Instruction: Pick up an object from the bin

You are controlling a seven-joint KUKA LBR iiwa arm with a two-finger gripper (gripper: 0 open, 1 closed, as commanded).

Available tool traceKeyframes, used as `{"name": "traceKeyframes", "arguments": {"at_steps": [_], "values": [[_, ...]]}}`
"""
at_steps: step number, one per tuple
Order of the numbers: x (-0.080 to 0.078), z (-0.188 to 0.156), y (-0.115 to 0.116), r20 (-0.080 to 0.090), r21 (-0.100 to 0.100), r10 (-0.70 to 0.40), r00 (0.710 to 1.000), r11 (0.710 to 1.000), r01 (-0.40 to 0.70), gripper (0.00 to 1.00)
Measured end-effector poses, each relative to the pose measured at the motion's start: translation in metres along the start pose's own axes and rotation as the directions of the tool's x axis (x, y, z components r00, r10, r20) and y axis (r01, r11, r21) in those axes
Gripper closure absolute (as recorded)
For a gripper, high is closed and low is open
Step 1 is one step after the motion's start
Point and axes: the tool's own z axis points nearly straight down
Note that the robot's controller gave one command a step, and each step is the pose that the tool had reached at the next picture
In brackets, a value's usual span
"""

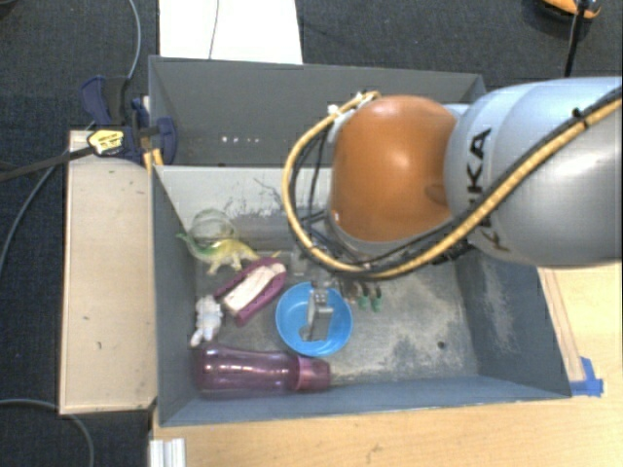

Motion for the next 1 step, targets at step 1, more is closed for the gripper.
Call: {"name": "traceKeyframes", "arguments": {"at_steps": [1], "values": [[-0.0016,-0.0046,-0.001,0.008,-0.002,0.005,1.0,1.0,-0.005,0.0]]}}
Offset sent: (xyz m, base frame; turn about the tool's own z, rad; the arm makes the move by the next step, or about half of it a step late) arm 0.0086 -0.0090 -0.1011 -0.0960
